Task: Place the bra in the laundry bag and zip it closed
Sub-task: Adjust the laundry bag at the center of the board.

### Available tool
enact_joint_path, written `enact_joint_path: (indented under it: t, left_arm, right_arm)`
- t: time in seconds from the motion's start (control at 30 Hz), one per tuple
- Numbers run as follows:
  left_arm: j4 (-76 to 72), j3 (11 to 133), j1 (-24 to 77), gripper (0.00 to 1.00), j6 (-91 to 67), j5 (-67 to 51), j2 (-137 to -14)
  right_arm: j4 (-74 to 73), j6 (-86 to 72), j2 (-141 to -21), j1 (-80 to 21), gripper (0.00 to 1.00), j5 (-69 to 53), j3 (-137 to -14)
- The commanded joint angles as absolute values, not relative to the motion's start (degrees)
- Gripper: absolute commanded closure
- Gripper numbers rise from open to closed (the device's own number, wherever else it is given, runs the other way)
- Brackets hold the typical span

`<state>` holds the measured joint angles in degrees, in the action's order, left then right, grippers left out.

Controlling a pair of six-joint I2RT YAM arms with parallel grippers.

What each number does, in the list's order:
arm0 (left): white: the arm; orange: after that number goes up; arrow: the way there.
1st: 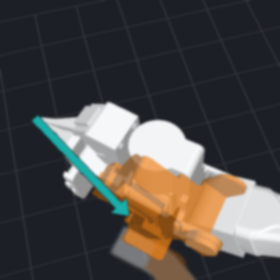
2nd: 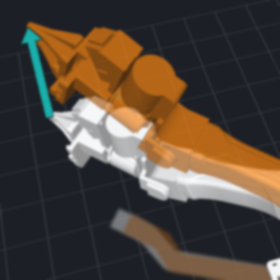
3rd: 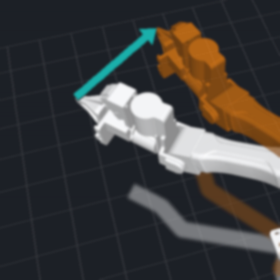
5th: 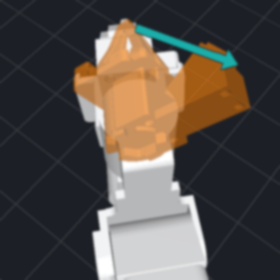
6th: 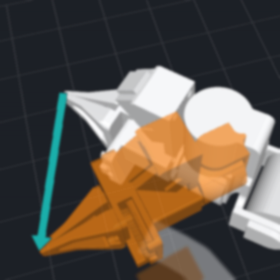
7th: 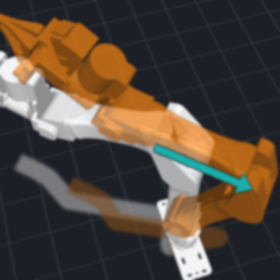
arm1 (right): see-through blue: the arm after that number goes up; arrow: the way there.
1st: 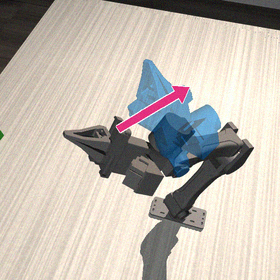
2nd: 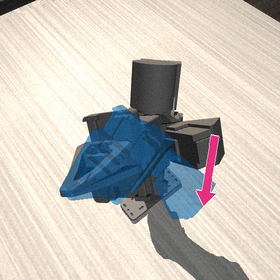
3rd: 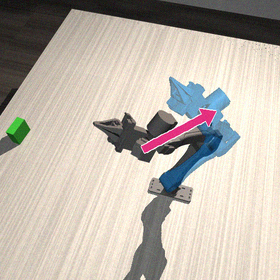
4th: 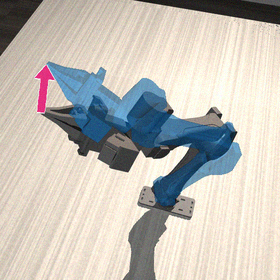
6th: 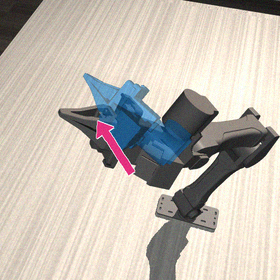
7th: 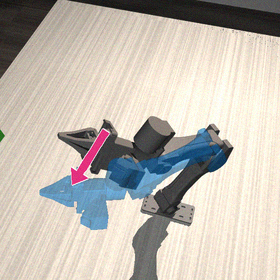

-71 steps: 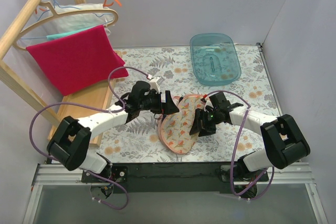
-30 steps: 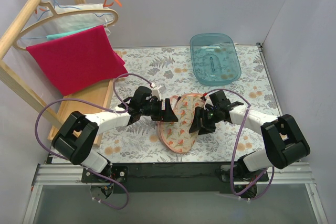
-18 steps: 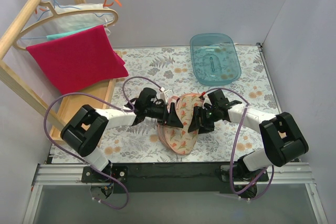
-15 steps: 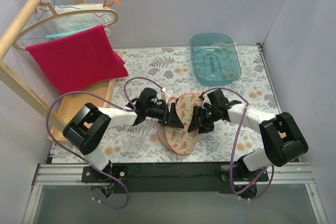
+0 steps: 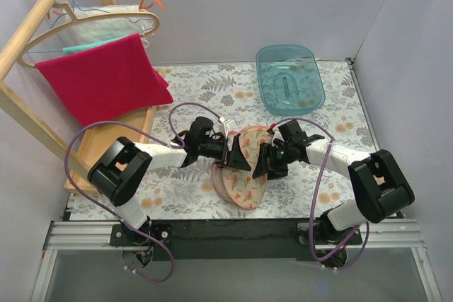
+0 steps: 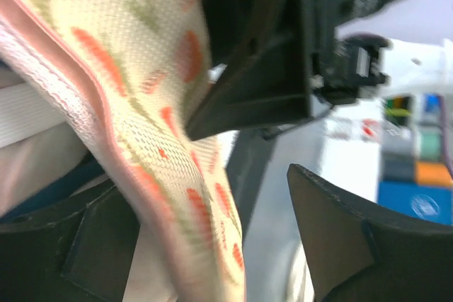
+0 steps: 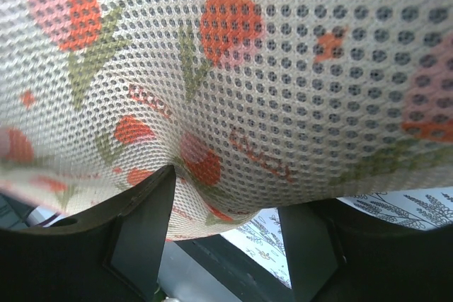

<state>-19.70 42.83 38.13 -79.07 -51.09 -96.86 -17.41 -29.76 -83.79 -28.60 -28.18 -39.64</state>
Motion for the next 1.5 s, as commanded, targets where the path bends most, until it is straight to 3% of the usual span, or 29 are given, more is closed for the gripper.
enact_joint_path:
  t: [0.0,0.2,0.87,1.47]
  left_arm:
    - [-5.1,45.7,38.4,0.2,-70.4,-39.0,-90.4]
    - [3.0,46.1,38.3,0.11,-68.2,-27.9,-84.1]
    - [6.9,40.4,38.3,0.07,-71.5,-1.5,-75.1]
    - [1.4,41.1,38.3,0.08,-71.0,-10.8,-81.2]
  right_arm:
    - [-17.1,-29.7,-83.5,-29.0,0.34,-27.2,-41.7]
    - [-17.4,-29.7,-83.1,-29.0,0.34,-26.5,-41.0]
    - [-17.5,-29.2,-83.1,-29.0,0.34,-27.1,-41.2]
    - [-17.5,-28.9,-83.8,-29.0,0.34,-27.5,-41.4]
